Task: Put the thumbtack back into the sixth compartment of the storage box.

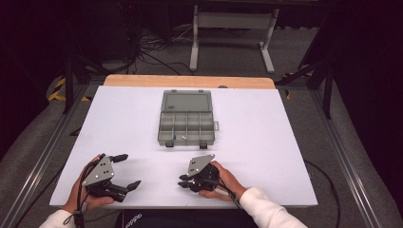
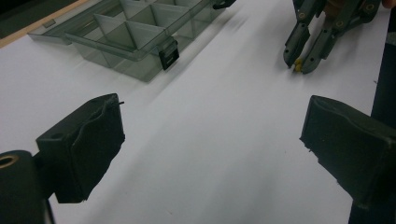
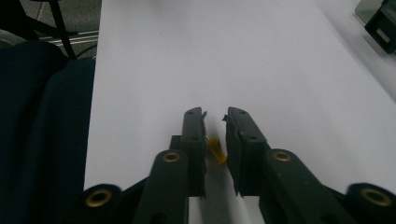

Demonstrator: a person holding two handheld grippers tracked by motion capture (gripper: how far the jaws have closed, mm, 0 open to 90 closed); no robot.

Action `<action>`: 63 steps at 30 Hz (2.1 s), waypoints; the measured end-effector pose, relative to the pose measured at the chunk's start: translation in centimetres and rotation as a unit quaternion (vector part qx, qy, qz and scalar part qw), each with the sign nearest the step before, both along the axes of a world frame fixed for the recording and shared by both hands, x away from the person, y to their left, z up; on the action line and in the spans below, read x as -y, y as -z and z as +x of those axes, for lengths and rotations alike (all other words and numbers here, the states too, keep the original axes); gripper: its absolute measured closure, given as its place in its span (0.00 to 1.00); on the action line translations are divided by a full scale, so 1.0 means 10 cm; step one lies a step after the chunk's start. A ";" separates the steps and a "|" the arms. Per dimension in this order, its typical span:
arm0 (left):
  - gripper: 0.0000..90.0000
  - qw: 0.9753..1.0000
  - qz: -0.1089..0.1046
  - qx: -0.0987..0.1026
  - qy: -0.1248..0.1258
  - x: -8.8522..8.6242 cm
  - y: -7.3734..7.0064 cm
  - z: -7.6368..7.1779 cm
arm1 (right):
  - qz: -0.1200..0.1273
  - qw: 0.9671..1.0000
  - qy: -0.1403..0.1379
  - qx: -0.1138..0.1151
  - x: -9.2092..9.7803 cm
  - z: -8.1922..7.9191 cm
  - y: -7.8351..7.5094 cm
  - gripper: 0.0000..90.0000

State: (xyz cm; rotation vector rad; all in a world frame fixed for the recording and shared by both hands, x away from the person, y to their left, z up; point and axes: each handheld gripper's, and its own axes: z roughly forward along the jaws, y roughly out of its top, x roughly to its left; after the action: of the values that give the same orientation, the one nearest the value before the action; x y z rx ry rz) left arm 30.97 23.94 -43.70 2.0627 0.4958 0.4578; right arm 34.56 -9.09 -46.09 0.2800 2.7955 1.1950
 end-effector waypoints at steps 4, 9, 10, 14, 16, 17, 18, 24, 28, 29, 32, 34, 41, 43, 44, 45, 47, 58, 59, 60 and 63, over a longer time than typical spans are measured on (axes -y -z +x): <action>0.07 1.000 -0.001 0.000 -0.002 0.00 0.00 0.00 | 0.000 1.000 0.004 0.001 0.01 0.00 0.00 0.93; 0.07 1.000 -0.003 0.000 -0.002 -0.01 0.00 0.00 | 0.003 1.000 0.004 -0.001 0.02 0.00 0.00 0.93; 0.07 1.000 -0.002 0.001 -0.001 -0.01 0.00 0.00 | 0.002 1.000 0.004 0.002 0.02 0.00 0.00 0.93; 0.07 1.000 -0.002 0.001 -0.002 -0.01 0.00 0.00 | 0.007 1.000 0.012 0.003 0.04 0.01 -0.01 0.93; 0.07 1.000 -0.001 0.002 -0.002 -0.01 0.00 0.00 | 0.009 1.000 0.017 0.004 0.05 0.02 -0.02 0.93; 0.07 1.000 -0.001 0.002 -0.002 -0.01 0.00 0.00 | 0.010 1.000 0.019 0.005 0.06 0.02 -0.03 0.93; 0.07 1.000 -0.001 0.002 -0.002 -0.01 0.00 0.00 | 0.012 1.000 0.022 0.006 0.06 0.02 -0.04 0.93; 0.07 1.000 -0.001 0.003 -0.002 -0.01 -0.01 0.00 | 0.019 0.999 0.033 0.010 0.09 0.04 -0.07 0.93; 0.07 1.000 -0.001 0.002 -0.002 -0.01 0.00 0.00 | 0.023 0.999 0.042 0.013 0.10 0.05 -0.08 0.93; 0.07 1.000 -0.002 0.002 -0.002 -0.01 -0.01 0.00 | 0.023 0.999 0.044 0.016 0.11 0.06 -0.09 0.93; 0.07 1.000 -0.002 0.002 -0.002 -0.01 0.00 0.00 | 0.025 0.998 0.051 0.020 0.12 0.07 -0.10 0.93; 0.07 1.000 -0.002 0.001 -0.002 -0.01 0.00 0.00 | 0.027 0.998 0.055 0.020 0.12 0.08 -0.11 0.93; 0.07 1.000 -0.001 0.000 -0.002 0.00 0.00 0.00 | 0.033 0.997 0.066 0.029 0.14 0.12 -0.15 0.93; 0.07 1.000 -0.002 0.000 -0.001 0.00 0.00 0.00 | 0.036 0.997 0.069 0.028 0.14 0.14 -0.16 0.93; 0.07 1.000 -0.001 0.000 0.000 -0.01 0.00 0.00 | 0.035 0.996 0.071 0.029 0.13 0.14 -0.17 0.93; 0.07 1.000 -0.002 -0.001 -0.002 -0.01 0.00 0.00 | 0.036 0.996 0.072 0.031 0.13 0.15 -0.18 0.93; 0.07 1.000 -0.001 -0.001 -0.001 -0.01 0.00 0.00 | 0.039 0.996 0.074 0.033 0.14 0.16 -0.19 0.94; 0.07 1.000 -0.002 -0.001 -0.002 -0.01 0.00 0.00 | 0.049 0.994 0.088 0.040 0.14 0.24 -0.27 0.94; 0.07 1.000 -0.002 -0.001 -0.002 -0.01 0.00 0.00 | 0.050 0.994 0.089 0.041 0.14 0.25 -0.28 0.94; 0.07 1.000 -0.001 0.000 0.000 -0.01 0.00 0.01 | 0.050 0.994 0.090 0.043 0.14 0.26 -0.29 0.94; 0.07 1.000 -0.002 -0.001 -0.001 -0.01 0.00 0.00 | 0.053 0.993 0.093 0.044 0.13 0.27 -0.31 0.94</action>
State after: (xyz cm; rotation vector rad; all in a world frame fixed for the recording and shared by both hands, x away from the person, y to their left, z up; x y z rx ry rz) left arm 30.99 23.99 -43.71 2.0599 0.4996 0.4564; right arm 37.24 -10.44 -43.01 0.4708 2.5703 1.2782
